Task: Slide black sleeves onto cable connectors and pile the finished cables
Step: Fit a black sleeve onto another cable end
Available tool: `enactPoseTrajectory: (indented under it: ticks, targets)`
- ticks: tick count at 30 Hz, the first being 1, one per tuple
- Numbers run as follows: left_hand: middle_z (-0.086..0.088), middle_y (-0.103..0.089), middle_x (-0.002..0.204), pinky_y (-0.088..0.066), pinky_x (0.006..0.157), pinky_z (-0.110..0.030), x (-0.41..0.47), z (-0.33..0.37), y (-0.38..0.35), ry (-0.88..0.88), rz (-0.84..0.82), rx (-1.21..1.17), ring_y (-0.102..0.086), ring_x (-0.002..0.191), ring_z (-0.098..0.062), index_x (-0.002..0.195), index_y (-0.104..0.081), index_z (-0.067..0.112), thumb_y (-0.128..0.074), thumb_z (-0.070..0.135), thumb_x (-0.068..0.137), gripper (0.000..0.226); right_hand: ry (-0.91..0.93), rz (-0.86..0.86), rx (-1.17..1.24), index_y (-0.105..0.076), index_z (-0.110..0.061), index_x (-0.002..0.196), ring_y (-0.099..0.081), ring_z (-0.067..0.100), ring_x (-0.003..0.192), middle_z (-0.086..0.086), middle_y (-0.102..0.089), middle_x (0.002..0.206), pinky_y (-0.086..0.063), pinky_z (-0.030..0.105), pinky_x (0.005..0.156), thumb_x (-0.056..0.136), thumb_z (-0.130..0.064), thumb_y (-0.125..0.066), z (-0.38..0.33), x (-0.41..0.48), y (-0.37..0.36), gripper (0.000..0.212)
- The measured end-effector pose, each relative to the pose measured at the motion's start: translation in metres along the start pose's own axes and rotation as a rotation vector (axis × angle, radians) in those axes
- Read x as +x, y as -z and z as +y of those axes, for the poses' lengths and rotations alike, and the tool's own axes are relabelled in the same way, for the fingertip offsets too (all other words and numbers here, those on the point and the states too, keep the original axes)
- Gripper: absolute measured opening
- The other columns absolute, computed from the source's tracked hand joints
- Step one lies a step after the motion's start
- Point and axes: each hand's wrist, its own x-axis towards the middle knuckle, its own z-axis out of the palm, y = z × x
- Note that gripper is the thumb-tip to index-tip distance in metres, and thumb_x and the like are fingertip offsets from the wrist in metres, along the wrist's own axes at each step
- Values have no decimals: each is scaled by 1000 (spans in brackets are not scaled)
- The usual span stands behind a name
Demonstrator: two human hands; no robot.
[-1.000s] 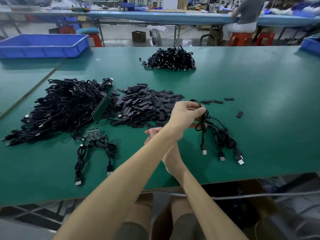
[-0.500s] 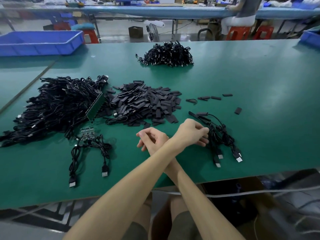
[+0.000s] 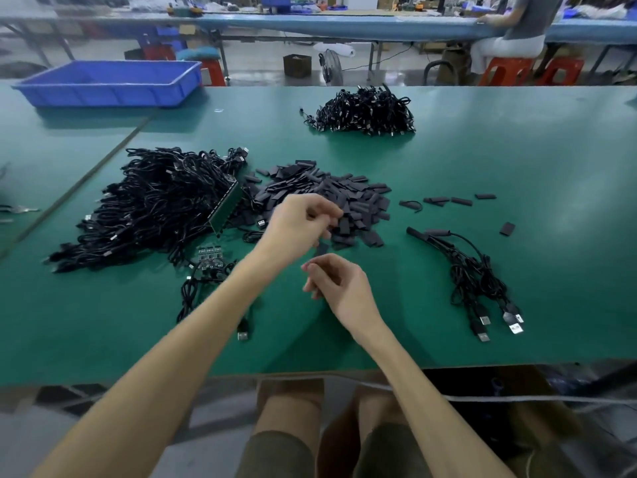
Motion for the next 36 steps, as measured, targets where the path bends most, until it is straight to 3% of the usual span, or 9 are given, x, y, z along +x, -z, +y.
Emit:
enactPoseTrajectory:
  ticks: [5,9,12,15,19,22,25,31,36]
  targets:
    - [-6,-74,107,-57,91,-40,-8,-56,71,205,115,536,-69,100,-24,110,-74,13,-56,-6,94,31,-18,-18,-58,-73,-11,99,-65,11,62,2,-75,75,-56,26,68,102,-11,-62,0,0,-1,12]
    - [-15,-68,98,-55,82,-48,-19,-86,103,438,59,873,-59,102,-36,102,-65,6,-66,5,94,8,-30,-18,-64,-73,-9,98,-64,9,61,1,-75,74,-55,24,68,102,-10,-61,-3,-2,0,12]
    - [-13,-71,94,-56,80,-46,-22,-94,107,435,32,803,-64,96,-32,101,-70,5,-76,17,91,17,-38,-14,-57,-73,-9,99,-63,9,61,0,-74,73,-54,25,69,103,-10,-61,-5,-2,0,13]
    - [-9,-74,94,-57,82,-41,-19,-93,106,441,23,630,-68,89,-27,93,-76,11,-81,18,86,12,-36,-20,-60,-73,-10,99,-64,10,62,1,-75,75,-55,26,69,103,-11,-61,-4,-1,0,13]
    - [0,-68,80,-49,62,-28,-15,-78,93,343,-29,396,-63,73,-18,77,-70,22,-84,17,82,16,-32,-3,-41,-73,-13,102,-66,9,66,0,-76,80,-51,20,67,102,-11,-63,-3,0,0,10]
    - [-5,-74,88,-59,77,-39,-19,-62,72,208,-82,239,-67,76,-22,87,-73,16,-82,11,83,11,-16,41,-47,-72,-18,104,-69,6,79,-4,-75,91,-50,16,69,99,-14,-68,-1,2,0,9]
    - [-4,-75,87,-60,82,-44,-21,-51,48,92,-134,228,-69,74,-19,89,-74,15,-83,11,82,12,4,54,-97,-73,-18,105,-68,3,90,-9,-75,96,-55,20,78,97,-16,-71,2,3,-1,9]
    - [-1,-76,87,-60,85,-39,-22,-49,26,44,-133,237,-73,83,-17,93,-76,16,-82,13,81,14,-17,104,-135,-71,-22,91,-69,5,79,-7,-74,84,-59,29,80,94,-15,-74,7,6,-1,8]
    - [7,-74,73,-52,58,-13,-26,-54,22,88,-94,234,-71,65,-9,85,-74,26,-82,19,81,11,-61,138,-175,-69,-24,83,-69,9,73,-6,-74,76,-59,37,74,89,-21,-75,7,6,-3,9]
